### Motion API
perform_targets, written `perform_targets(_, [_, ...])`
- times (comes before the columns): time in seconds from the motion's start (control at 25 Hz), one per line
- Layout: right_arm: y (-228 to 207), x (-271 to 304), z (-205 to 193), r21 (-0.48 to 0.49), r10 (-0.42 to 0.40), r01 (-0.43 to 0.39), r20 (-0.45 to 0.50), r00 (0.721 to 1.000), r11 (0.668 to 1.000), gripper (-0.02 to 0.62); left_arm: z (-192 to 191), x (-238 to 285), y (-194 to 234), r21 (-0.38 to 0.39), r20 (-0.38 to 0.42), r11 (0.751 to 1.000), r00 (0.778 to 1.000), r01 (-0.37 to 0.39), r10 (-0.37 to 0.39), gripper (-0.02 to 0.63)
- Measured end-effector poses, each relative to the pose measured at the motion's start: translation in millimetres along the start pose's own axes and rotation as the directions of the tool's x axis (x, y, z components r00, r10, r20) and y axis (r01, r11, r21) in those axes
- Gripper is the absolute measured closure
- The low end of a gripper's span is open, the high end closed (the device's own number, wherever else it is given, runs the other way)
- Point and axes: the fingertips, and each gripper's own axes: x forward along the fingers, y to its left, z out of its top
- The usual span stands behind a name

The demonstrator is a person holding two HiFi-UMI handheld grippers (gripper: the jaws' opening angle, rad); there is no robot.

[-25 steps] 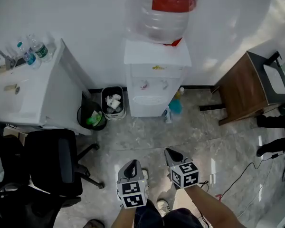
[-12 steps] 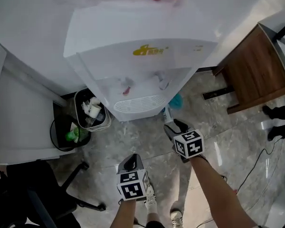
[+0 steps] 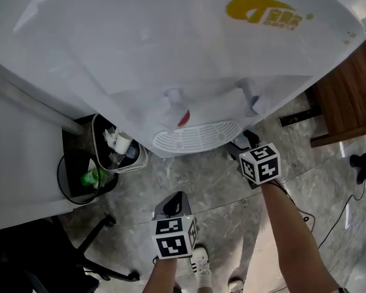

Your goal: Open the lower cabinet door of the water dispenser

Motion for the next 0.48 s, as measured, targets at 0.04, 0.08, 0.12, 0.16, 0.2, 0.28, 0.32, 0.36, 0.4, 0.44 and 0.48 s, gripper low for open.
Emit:
perform_targets(0.04, [0,2,2,-0.021,0.007,-0.007,-0.004,1.0,1.0,0.301,1,2,1,-0.001,0.002,1.0,1.0,0.003,-0.003,0.598])
perform_targets(0.08, [0,4,3,-0.034,0.013,-0.014,-0.005,1.0,0.999,0.299,1,4,3,-0.003,0.004,1.0,1.0,0.005,-0.005,0.598])
perform_targets(0.12, [1,4,2,-0.041,0.018,-0.018,-0.006,1.0,0.999,0.302,1,5,3,-0.005,0.003,1.0,1.0,0.006,-0.006,0.598])
perform_targets(0.16, [3,5,1,-0.041,0.022,-0.022,-0.006,1.0,0.999,0.304,0,6,4,-0.007,0.0,1.0,1.0,0.006,-0.006,0.598])
perform_targets(0.2, [4,5,0,-0.03,0.024,-0.025,-0.003,1.0,0.999,0.298,-2,6,3,-0.006,-0.004,1.0,1.0,0.007,-0.007,0.598])
perform_targets(0.28, [6,3,-1,0.014,0.027,-0.027,0.005,1.0,1.0,0.296,-6,6,0,0.006,-0.009,1.0,1.0,0.013,-0.012,0.598])
perform_targets(0.32, [7,1,-1,0.031,0.025,-0.025,0.007,1.0,0.999,0.293,-7,5,-1,0.013,-0.009,1.0,1.0,0.016,-0.015,0.598])
perform_targets(0.36, [8,-1,-2,0.04,0.019,-0.019,0.005,1.0,0.999,0.291,-8,4,-3,0.016,-0.007,1.0,1.0,0.017,-0.017,0.598])
perform_targets(0.4, [10,-4,-5,0.042,0.009,-0.009,0.001,1.0,0.999,0.292,-10,3,-3,0.013,-0.005,1.0,1.0,0.016,-0.016,0.598])
perform_targets(0.44, [13,-9,-10,0.04,-0.002,0.002,-0.002,1.0,0.999,0.296,-12,1,-4,0.003,-0.004,1.0,1.0,0.015,-0.015,0.598])
perform_targets(0.48, [17,-15,-16,0.041,-0.012,0.012,-0.002,1.0,0.999,0.308,-15,0,-5,-0.009,-0.002,1.0,1.0,0.013,-0.013,0.598])
